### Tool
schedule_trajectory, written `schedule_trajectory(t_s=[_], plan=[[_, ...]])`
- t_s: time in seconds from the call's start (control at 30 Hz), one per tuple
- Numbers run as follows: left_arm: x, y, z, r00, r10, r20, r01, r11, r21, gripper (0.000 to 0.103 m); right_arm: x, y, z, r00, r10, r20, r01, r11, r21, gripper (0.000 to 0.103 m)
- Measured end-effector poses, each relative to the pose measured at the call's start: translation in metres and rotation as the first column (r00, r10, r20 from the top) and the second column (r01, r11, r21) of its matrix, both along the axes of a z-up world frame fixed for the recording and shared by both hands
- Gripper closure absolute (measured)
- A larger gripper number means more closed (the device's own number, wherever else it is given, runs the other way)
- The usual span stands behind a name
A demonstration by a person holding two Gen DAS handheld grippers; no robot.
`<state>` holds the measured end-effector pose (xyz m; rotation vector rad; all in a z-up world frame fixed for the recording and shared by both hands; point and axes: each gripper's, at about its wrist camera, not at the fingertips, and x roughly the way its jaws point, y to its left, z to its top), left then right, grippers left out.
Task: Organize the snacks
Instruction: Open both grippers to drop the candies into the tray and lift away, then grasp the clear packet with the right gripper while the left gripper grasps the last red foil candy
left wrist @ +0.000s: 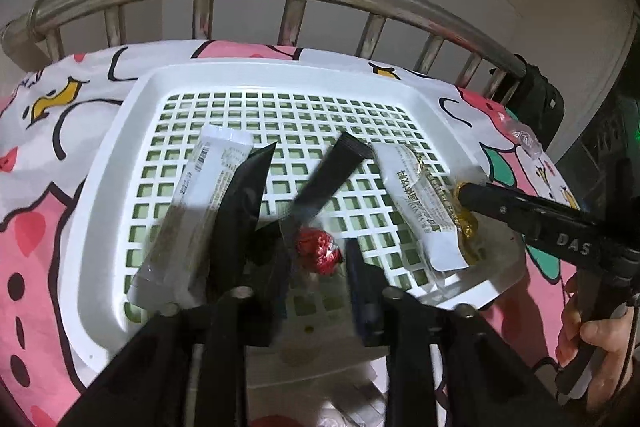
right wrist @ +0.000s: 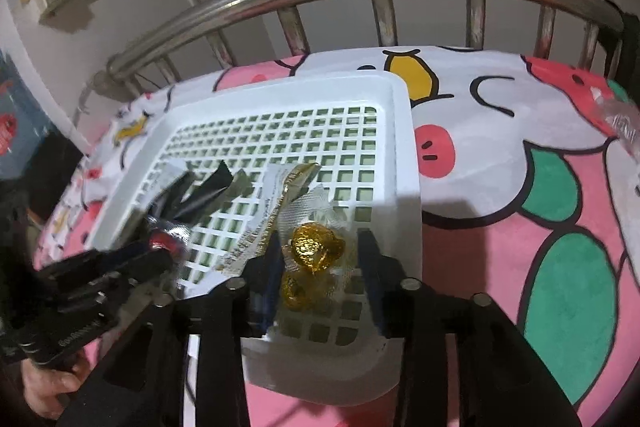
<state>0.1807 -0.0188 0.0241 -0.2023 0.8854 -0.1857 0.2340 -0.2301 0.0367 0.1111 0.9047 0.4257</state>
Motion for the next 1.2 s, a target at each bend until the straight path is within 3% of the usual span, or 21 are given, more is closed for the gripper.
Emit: schedule_trajectory(t_s=[0.03, 0.07, 0.1, 0.17, 0.33, 0.47, 0.73, 0.87, 1.2], plan=[[-0.002, 0.001, 0.003, 1.0, 0.001, 0.007, -0.001, 1.0, -0.009, 0.038, -0.003, -0.004, 0.003, 1.0, 0.007, 0.003, -0.007, 0.999, 0.039, 0.062], [-0.007, 0.002, 0.008, 1.0, 0.003, 0.031, -0.002, 1.0, -0.016, 0.024, -0.006, -0.007, 0.006, 1.0, 0.007, 0.013, -0.008, 0.998, 0.067, 0.053], [-0.011, 0.004, 0.013, 0.998, 0.008, 0.056, -0.007, 1.0, -0.02, 0.02, -0.011, -0.01, 0.011, 1.0, -0.001, 0.03, -0.002, 0.996, 0.086, 0.038], [-0.024, 0.009, 0.028, 0.994, 0.012, 0.107, -0.007, 0.999, -0.045, 0.011, -0.028, -0.019, 0.027, 0.995, -0.033, 0.099, 0.021, 0.993, 0.119, 0.02], [-0.057, 0.027, 0.058, 0.981, 0.05, 0.187, -0.038, 0.997, -0.069, 0.001, -0.072, -0.031, 0.059, 0.977, -0.021, 0.212, -0.017, 0.984, 0.179, 0.015], [-0.082, 0.043, 0.065, 0.972, 0.099, 0.212, -0.084, 0.993, -0.08, 0.0, -0.101, -0.027, 0.069, 0.966, 0.018, 0.257, -0.066, 0.982, 0.18, 0.008], [-0.118, 0.048, 0.038, 0.983, 0.088, 0.164, -0.085, 0.996, -0.022, 0.0, -0.139, -0.005, 0.048, 0.964, 0.092, 0.248, -0.126, 0.984, 0.123, 0.007], [-0.119, 0.035, 0.018, 0.992, 0.045, 0.117, -0.049, 0.998, 0.031, 0.0, -0.142, -0.003, 0.037, 0.971, 0.086, 0.223, -0.112, 0.988, 0.108, 0.007], [-0.111, 0.013, -0.012, 1.0, -0.011, 0.029, 0.008, 0.997, 0.08, 0.002, -0.146, -0.004, 0.016, 0.982, 0.075, 0.173, -0.092, 0.992, 0.092, 0.007]])
